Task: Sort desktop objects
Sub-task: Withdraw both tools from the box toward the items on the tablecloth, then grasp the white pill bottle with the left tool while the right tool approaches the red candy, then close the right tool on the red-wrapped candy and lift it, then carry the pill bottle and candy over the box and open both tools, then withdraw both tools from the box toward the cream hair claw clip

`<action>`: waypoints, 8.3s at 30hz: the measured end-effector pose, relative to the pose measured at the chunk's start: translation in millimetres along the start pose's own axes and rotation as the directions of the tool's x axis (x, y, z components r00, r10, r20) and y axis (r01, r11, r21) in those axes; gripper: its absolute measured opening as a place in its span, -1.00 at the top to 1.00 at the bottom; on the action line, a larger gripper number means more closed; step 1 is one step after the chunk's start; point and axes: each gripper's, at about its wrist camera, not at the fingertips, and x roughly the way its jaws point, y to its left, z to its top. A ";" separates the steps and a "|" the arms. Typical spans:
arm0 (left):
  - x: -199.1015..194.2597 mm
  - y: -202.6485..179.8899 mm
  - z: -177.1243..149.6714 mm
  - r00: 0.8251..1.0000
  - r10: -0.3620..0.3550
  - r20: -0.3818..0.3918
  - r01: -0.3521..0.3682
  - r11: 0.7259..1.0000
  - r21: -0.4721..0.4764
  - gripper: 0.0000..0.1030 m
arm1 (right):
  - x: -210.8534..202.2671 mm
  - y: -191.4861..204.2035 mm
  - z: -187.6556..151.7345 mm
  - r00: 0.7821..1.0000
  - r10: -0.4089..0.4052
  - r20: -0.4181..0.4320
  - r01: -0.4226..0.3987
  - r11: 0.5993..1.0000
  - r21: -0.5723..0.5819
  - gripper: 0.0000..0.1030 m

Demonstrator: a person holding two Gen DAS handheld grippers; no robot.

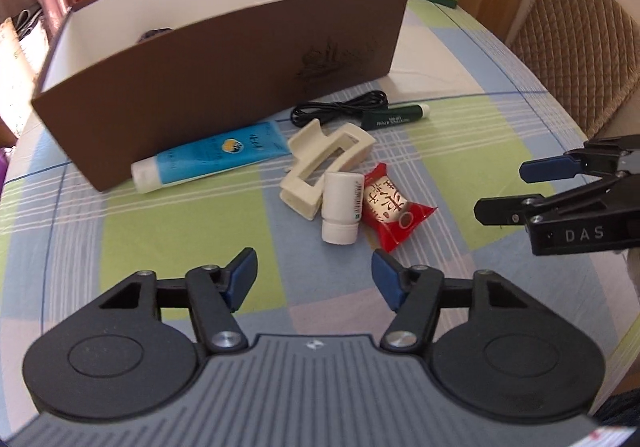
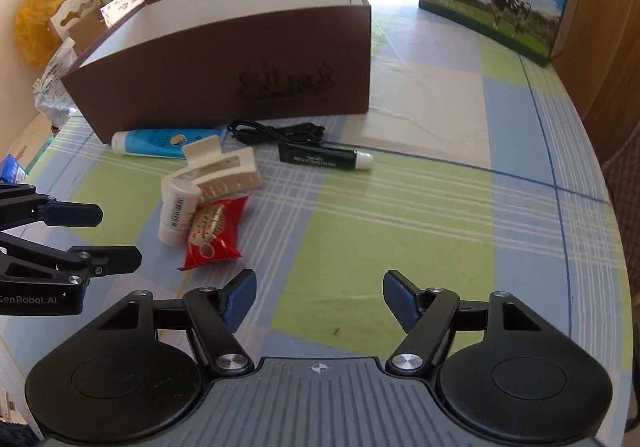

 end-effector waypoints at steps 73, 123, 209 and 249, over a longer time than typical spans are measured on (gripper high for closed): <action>19.4 83.9 -10.4 0.992 0.101 -0.081 -0.112 0.983 -0.148 0.56 | 14.3 36.3 23.3 0.995 0.103 0.016 -0.102 0.994 -0.048 -0.33; 7.6 32.8 -26.2 0.997 0.032 -0.066 -0.034 0.999 -0.038 0.56 | 40.9 58.2 2.9 0.995 0.080 -0.058 -0.091 0.974 -0.208 0.50; 74.8 162.6 171.1 0.982 0.143 -0.126 -0.144 0.990 -0.001 0.56 | 124.4 26.0 243.1 0.990 0.053 -0.131 -0.095 0.937 -0.337 0.51; 87.0 156.8 176.6 0.964 0.049 -0.260 -0.068 0.996 -0.064 -0.50 | 125.1 39.4 235.6 0.951 0.212 -0.226 -0.266 0.934 -0.240 -0.73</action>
